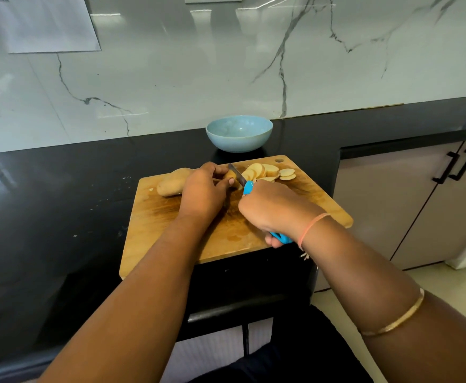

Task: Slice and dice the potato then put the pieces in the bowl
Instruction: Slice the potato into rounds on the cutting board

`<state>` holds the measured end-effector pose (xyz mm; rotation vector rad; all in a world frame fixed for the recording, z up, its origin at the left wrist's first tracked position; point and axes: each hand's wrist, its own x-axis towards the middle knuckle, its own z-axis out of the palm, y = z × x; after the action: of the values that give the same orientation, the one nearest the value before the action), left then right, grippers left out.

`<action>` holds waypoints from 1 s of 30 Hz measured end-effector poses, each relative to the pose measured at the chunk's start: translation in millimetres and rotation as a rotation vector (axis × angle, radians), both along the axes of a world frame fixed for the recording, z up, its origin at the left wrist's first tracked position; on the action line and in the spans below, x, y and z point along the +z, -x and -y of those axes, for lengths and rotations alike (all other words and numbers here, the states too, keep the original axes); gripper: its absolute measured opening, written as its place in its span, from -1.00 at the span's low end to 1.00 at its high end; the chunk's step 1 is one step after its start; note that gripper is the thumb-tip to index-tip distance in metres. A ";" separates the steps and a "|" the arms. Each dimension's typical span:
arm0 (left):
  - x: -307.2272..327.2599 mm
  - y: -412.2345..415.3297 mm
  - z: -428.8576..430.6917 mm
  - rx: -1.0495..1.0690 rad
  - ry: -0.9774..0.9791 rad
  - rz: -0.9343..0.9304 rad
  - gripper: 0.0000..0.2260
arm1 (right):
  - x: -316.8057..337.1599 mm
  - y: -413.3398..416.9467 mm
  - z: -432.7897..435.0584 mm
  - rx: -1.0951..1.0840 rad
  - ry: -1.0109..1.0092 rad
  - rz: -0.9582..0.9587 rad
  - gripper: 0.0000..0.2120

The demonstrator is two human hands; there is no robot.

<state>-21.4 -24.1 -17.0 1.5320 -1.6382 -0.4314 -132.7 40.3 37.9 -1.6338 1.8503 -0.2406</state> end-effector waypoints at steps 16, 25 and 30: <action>-0.7 -0.1 2.6 0.078 -0.015 -0.059 -0.82 | -3.7 -4.9 -5.2 0.128 0.059 -0.256 -0.57; 0.5 1.8 0.9 0.049 -0.025 -0.029 -0.75 | -6.2 18.9 -15.6 -0.015 0.015 -0.116 -0.60; 2.4 0.6 -1.4 0.036 -0.011 -0.006 -0.71 | -19.0 12.4 -17.2 -0.011 0.232 -0.063 -0.64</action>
<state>-22.0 -22.7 -14.5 1.5647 -1.6040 -0.4261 -145.1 57.4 18.8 -1.8050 1.9378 -0.4263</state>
